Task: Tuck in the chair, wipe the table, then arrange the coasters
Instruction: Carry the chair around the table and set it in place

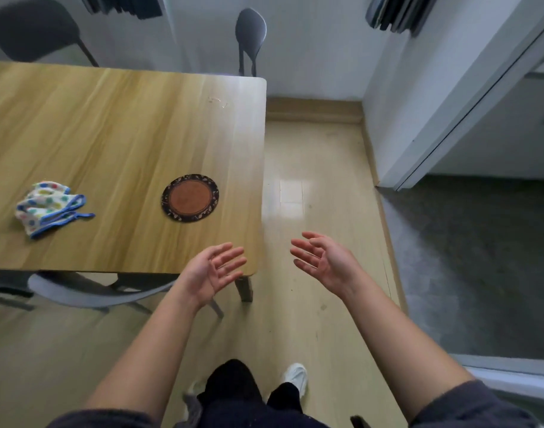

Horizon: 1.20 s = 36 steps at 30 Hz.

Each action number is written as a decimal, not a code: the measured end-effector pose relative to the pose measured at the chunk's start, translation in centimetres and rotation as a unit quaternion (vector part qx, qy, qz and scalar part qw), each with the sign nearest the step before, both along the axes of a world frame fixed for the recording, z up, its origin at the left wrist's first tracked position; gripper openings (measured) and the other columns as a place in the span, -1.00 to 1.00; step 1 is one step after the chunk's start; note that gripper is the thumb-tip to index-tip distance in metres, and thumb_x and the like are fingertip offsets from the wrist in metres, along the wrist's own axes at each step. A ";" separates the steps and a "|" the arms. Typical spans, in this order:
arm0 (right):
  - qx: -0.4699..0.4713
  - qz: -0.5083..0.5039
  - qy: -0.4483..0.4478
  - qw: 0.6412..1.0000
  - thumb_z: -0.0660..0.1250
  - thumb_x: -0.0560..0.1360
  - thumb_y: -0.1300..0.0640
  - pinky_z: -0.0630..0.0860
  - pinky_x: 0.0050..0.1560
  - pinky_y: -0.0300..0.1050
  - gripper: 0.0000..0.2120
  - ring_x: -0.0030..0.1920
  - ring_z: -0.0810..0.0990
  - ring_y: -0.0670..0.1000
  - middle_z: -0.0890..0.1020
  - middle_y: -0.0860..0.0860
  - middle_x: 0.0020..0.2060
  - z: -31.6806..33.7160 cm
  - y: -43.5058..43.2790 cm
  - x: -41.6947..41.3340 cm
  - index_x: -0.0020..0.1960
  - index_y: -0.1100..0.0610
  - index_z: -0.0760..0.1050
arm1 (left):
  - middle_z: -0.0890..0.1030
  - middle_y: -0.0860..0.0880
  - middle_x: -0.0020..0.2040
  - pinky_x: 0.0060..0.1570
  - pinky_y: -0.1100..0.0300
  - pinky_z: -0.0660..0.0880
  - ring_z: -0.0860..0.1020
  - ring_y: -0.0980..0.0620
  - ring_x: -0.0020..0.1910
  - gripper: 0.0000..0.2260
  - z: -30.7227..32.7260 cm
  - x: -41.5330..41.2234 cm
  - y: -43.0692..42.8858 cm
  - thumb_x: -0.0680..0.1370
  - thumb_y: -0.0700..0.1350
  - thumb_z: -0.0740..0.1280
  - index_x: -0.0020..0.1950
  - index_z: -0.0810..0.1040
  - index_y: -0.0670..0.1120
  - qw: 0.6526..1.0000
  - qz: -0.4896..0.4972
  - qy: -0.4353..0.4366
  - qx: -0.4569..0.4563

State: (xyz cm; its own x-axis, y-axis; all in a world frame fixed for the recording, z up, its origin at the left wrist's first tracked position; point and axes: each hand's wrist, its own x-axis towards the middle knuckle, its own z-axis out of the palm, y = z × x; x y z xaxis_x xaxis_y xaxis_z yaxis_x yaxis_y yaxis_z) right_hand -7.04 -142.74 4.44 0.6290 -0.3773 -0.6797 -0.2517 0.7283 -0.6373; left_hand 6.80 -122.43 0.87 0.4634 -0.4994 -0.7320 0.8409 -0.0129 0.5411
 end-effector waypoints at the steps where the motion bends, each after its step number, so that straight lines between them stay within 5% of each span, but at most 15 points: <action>1: -0.024 0.011 0.005 1.000 0.11 0.62 0.29 0.60 -0.08 -0.03 -0.80 -0.12 0.69 0.09 0.68 0.14 -0.04 0.3 -1.4 -0.4 0.14 0.19 0.47 | 0.68 -0.13 0.05 -0.11 0.01 0.62 0.66 -0.12 0.02 -0.80 0.7 -0.4 -1.4 0.62 -0.09 0.18 0.17 0.48 -0.14 1.000 -0.002 -0.019 0.009; 5: -0.223 0.152 0.070 0.960 0.21 0.57 0.26 0.56 -0.12 -0.12 -0.82 -0.23 0.68 -0.03 0.70 0.03 -0.10 1.0 -6.8 -0.9 0.08 0.09 0.52 | 0.69 -0.07 -0.02 -0.10 0.06 0.60 0.66 -0.07 -0.03 -0.82 3.0 -1.1 -7.1 0.64 -0.07 0.17 0.12 0.51 -0.10 0.975 -0.099 -0.167 0.112; 9: -0.312 0.212 0.077 0.923 0.21 0.54 0.25 0.54 -0.09 -0.12 -0.80 -0.19 0.68 -0.05 0.70 0.00 -0.08 1.9 -12.8 0.5 0.05 0.04 0.53 | 0.69 -0.01 -0.04 -0.17 0.16 0.59 0.67 0.01 -0.09 -0.83 4.4 0.0 -12.6 0.64 -0.05 0.17 0.11 0.52 -0.06 0.943 -0.149 -0.265 0.133; 20: -0.353 0.262 0.091 0.893 0.20 0.55 0.27 0.55 -0.05 -0.08 -0.77 -0.15 0.69 -0.02 0.70 -0.01 -0.08 1.8 -33.4 12.8 0.08 0.02 0.53 | 0.66 0.03 -0.05 0.04 0.01 0.57 0.64 0.03 -0.08 -0.50 2.9 11.9 -32.0 0.60 -0.08 0.22 0.52 0.16 0.01 0.919 -0.142 -0.325 0.173; 28: -0.363 0.253 0.064 0.894 0.21 0.54 0.24 0.55 -0.09 -0.12 -0.76 -0.16 0.70 -0.05 0.71 -0.05 -0.11 3.0 -47.9 23.6 0.06 -0.03 0.54 | 0.66 0.06 -0.07 -0.05 0.08 0.57 0.64 0.18 -0.14 -0.41 6.1 23.0 -47.5 0.55 -0.07 0.27 0.54 0.13 0.05 0.882 -0.179 -0.401 0.173; 32: -0.344 0.267 0.077 0.897 0.20 0.55 0.27 0.53 -0.09 -0.11 -0.76 -0.17 0.69 -0.03 0.71 -0.02 -0.09 1.4 -54.5 27.2 0.11 0.05 0.54 | 0.66 0.04 -0.06 -0.18 0.19 0.48 0.62 0.26 -0.19 -0.40 5.3 26.1 -53.5 0.54 -0.06 0.28 0.53 0.12 0.08 0.887 -0.171 -0.389 0.180; 36: -0.353 0.301 0.055 0.884 0.21 0.55 0.27 0.53 -0.11 -0.12 -0.78 -0.18 0.69 -0.04 0.71 -0.04 -0.11 0.5 -62.3 32.8 0.08 0.02 0.53 | 0.66 0.01 -0.04 -0.09 0.17 0.54 0.63 0.22 -0.16 -0.38 3.9 29.9 -59.9 0.54 -0.09 0.30 0.54 0.11 0.07 0.901 -0.119 -0.373 0.188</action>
